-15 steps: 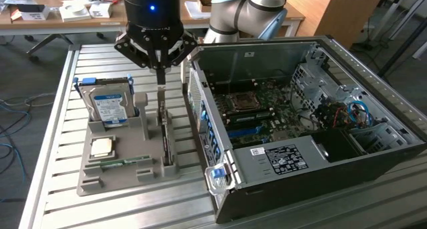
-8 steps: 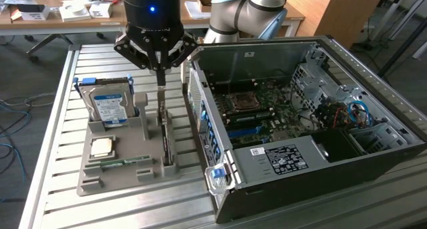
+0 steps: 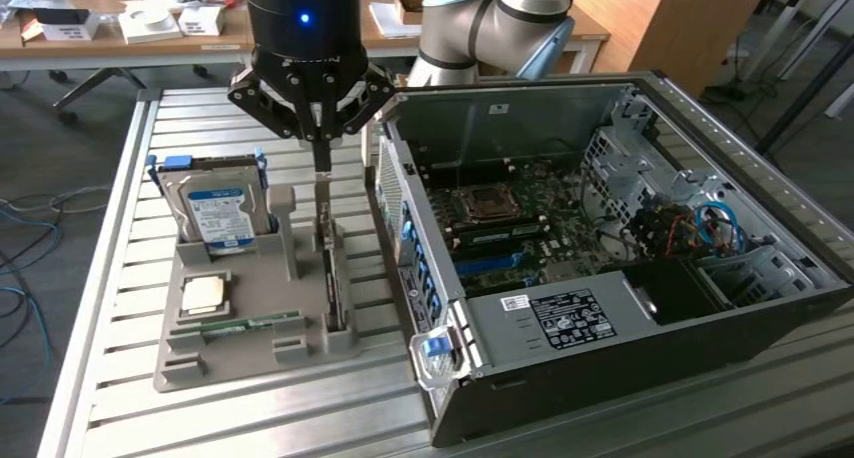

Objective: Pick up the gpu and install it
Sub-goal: 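Pick up the gpu and move the gpu toward the slot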

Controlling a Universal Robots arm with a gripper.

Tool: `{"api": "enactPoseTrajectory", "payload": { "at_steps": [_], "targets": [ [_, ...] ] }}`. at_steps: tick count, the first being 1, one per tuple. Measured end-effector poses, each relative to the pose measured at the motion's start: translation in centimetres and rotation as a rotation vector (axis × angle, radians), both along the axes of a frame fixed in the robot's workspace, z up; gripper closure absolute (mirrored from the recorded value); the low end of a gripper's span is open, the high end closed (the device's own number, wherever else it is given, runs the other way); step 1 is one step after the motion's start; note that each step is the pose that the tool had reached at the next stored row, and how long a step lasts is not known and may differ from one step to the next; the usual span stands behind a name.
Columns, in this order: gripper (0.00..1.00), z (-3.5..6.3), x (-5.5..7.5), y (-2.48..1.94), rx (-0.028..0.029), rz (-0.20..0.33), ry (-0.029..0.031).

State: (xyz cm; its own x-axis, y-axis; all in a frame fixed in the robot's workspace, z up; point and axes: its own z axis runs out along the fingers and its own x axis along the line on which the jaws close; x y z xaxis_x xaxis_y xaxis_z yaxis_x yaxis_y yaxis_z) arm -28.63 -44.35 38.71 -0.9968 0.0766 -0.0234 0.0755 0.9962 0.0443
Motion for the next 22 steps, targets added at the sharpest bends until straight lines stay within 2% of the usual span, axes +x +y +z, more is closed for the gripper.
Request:
{"api": "enactPoseTrajectory", "payload": {
  "at_steps": [4, 6, 7, 9, 11, 12, 16, 22],
  "targets": [
    [0.89, 0.0, 0.0, 0.0, 0.0, 0.0, 0.0],
    [0.77, 0.0, 0.0, 0.0, 0.0, 0.0, 0.0],
    [0.77, 0.0, 0.0, 0.0, 0.0, 0.0, 0.0],
    [0.65, 0.0, 0.0, 0.0, 0.0, 0.0, 0.0],
    [0.65, 0.0, 0.0, 0.0, 0.0, 0.0, 0.0],
    [0.58, 0.0, 0.0, 0.0, 0.0, 0.0, 0.0],
    [0.58, -0.08, 0.0, 0.0, 0.0001, 0.0, 0.0],
    [0.58, -1.13, 0.0, 0.0, 0.0022, 0.0, 0.0]
  ]
}}
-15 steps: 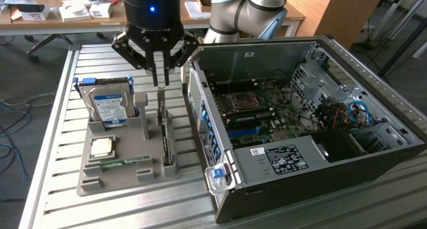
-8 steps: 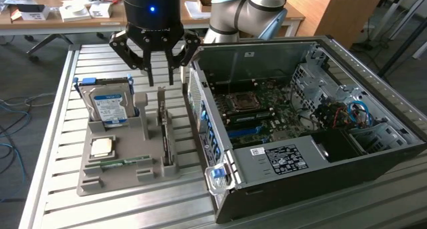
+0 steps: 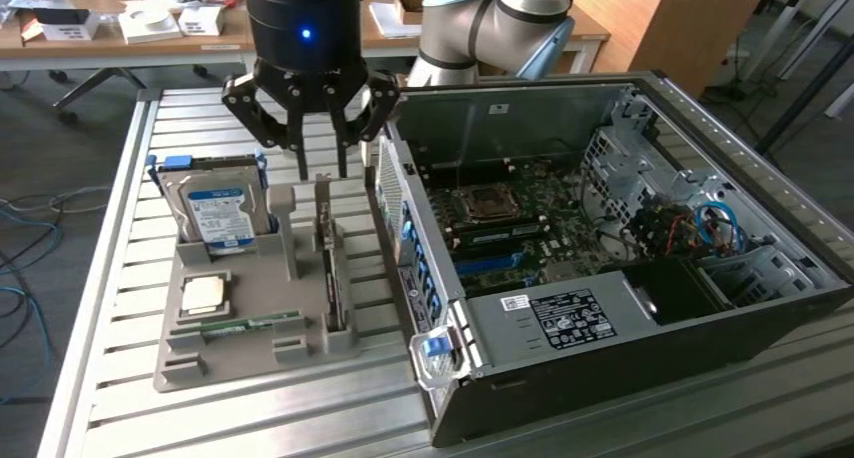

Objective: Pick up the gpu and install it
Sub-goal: 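Pick up the gpu and move the gpu toward the slot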

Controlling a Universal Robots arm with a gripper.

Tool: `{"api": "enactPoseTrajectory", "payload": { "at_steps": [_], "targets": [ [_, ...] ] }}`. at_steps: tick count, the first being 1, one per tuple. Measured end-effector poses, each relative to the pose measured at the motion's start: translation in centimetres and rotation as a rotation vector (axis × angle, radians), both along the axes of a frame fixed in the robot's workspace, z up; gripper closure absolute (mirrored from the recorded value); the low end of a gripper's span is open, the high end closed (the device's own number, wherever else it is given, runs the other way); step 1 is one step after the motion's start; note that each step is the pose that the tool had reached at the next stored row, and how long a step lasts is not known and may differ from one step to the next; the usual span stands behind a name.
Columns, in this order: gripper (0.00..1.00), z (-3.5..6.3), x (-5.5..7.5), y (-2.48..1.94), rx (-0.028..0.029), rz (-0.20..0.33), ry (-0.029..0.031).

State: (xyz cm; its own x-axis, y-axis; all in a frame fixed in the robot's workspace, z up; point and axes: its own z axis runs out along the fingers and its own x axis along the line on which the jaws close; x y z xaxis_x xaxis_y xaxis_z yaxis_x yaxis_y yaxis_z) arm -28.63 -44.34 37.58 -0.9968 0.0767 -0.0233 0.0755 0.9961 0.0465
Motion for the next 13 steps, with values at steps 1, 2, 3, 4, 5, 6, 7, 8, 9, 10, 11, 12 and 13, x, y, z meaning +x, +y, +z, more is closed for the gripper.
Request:
{"api": "enactPoseTrajectory", "payload": {
  "at_steps": [1, 2, 3, 4, 5, 6, 7, 8, 9, 10, 11, 12, 13],
  "targets": [
    [0.58, -0.17, 0.0, 0.0, 0.0002, 0.0, 0.0],
    [0.58, -0.31, 0.0, 0.0, 0.0001, 0.0, 0.0001],
    [0.58, -0.45, 0.0, 0.0, 0.0002, 0.0, 0.0001],
    [0.58, -0.59, 0.0, 0.0, 0.0002, 0.0, 0.0],
    [0.58, -0.74, 0.0, 0.0, 0.0001, 0.0, 0.0001],
    [0.58, -0.9, 0.0, 0.0, 0.0001, 0.0, 0.0001],
    [0.58, -1.05, 0.0, 0.0, 0.0002, 0.0, 0.0001],
    [0.58, -1.2, 0.0, 0.0, 0.0003, 0.0, 0.0],
    [0.58, -1.35, 0.0, 0.0, 0.0002, 0.0, 0.0],
    [0.58, -1.5, 0.0, 0.0, 0.0002, 0.0, 0.0],
    [0.58, -1.64, 0.0, 0.0, 0.0002, 0.0, 0.0],
    [0.58, -1.78, 0.0, 0.0, 0.0002, 0.0, 0.0],
    [0.58, -1.9, 0.0, 0.0, 0.0002, 0.0, 0.0001]
  ]
}}
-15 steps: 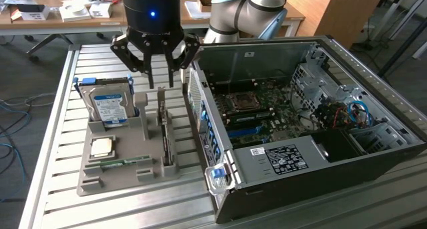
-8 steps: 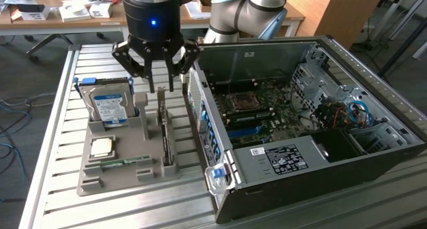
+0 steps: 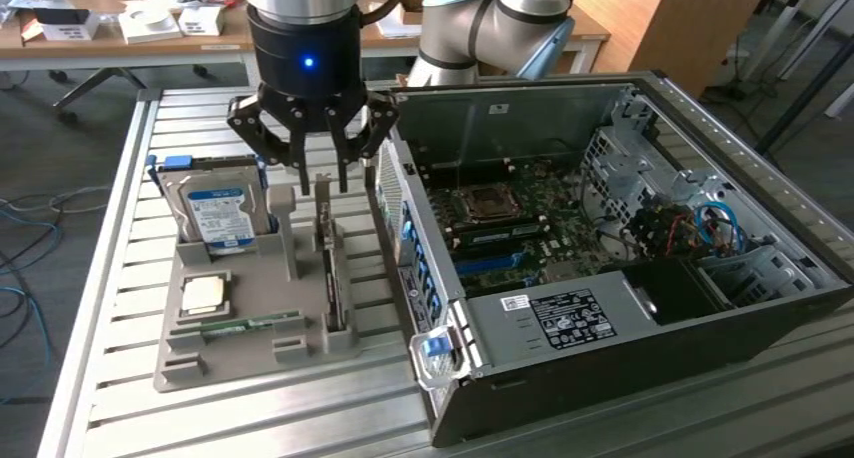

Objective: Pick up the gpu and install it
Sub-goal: 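Pick up the gpu and move the gpu toward the slot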

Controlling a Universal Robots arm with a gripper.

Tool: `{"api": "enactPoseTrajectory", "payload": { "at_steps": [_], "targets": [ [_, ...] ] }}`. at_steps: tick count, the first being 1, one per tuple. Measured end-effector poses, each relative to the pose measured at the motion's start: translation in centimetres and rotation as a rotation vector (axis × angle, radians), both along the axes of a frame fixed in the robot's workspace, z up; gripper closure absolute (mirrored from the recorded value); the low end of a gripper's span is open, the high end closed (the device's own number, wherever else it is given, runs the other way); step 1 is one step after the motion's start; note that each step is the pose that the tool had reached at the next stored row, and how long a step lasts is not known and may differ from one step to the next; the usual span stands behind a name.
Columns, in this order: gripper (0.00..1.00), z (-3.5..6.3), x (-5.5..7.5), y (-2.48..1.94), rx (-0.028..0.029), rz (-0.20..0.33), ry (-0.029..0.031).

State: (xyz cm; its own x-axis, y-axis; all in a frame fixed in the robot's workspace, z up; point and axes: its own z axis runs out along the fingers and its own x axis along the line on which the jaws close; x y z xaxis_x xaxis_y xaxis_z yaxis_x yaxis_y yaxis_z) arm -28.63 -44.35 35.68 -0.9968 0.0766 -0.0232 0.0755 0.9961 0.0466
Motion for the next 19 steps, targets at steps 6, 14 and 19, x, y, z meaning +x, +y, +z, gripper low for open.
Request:
{"api": "enactPoseTrajectory", "payload": {
  "at_steps": [6, 14, 19],
  "targets": [
    [0.58, -0.75, 0.0, 0.0, 0.0, 0.0, 0.0],
    [0.58, -1.71, 0.0, 0.0, 0.0, 0.0, 0.0],
    [0.58, -2.29, 0.0, 0.0, 0.0, 0.0, 0.0]
  ]
}}
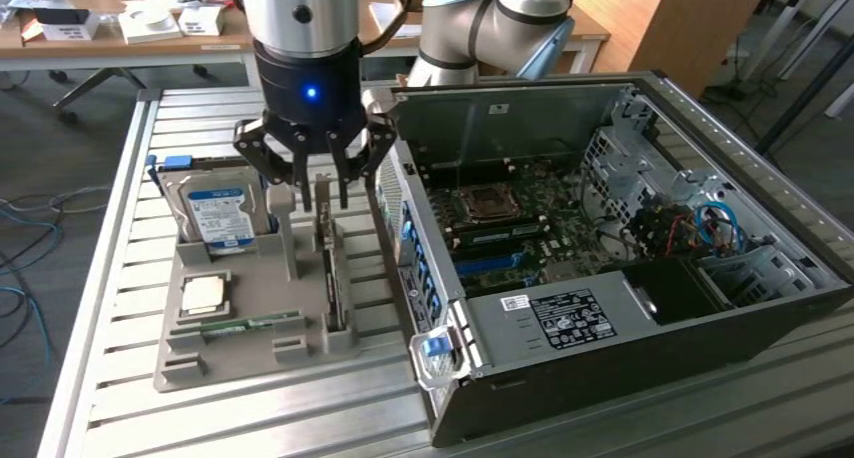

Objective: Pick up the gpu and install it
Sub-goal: 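Pick up the gpu and move the gpu toward the slot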

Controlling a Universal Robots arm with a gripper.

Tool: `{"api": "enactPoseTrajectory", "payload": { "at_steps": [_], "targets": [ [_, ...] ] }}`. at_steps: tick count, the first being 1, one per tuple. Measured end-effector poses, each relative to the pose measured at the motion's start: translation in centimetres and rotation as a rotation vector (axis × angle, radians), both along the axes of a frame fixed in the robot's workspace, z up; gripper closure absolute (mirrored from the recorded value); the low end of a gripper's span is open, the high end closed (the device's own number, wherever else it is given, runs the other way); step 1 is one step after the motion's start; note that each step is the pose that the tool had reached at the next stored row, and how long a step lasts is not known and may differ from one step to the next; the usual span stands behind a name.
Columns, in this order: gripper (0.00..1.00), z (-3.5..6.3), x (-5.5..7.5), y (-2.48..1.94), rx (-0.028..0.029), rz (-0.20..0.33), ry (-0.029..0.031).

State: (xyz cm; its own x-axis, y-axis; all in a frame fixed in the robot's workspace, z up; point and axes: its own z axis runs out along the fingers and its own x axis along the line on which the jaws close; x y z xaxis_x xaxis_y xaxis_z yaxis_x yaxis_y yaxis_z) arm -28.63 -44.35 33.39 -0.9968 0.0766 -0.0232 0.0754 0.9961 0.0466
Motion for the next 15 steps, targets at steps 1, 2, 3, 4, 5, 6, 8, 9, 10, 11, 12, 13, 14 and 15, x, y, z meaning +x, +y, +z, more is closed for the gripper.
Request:
{"api": "enactPoseTrajectory", "payload": {
  "at_steps": [1, 2, 3, 4, 5, 6, 8, 9, 10, 11, 12, 13, 14, 15],
  "targets": [
    [0.58, -0.12, 0.0, 0.0, 0.0, 0.0, 0.0001],
    [0.58, -0.24, 0.0, 0.0, 0.0, 0.0, 0.0],
    [0.58, -0.36, 0.0, 0.0, 0.0, 0.0, 0.0],
    [0.58, -0.48, 0.0, 0.0, 0.0001, 0.0, -0.0001],
    [0.58, -0.59, 0.0, 0.0, 0.0, 0.0, 0.0001],
    [0.58, -0.72, 0.0, 0.0, 0.0001, 0.0, 0.0],
    [0.58, -0.98, 0.0, 0.0, 0.0002, 0.0, -0.0001],
    [0.58, -1.11, 0.0, 0.0, 0.0002, 0.0, 0.0],
    [0.58, -1.23, 0.0, 0.0, 0.0002, 0.0, 0.0],
    [0.58, -1.35, 0.0, 0.0, 0.0001, 0.0, 0.0],
    [0.58, -1.48, 0.0, 0.0, 0.0002, 0.0, 0.0],
    [0.58, -1.61, 0.0, 0.0, 0.0002, 0.0, 0.0],
    [0.58, -1.74, 0.0, 0.0, 0.0002, 0.0, -0.0001],
    [0.58, -1.86, 0.0, 0.0, 0.0002, 0.0, 0.0001]
  ]
}}
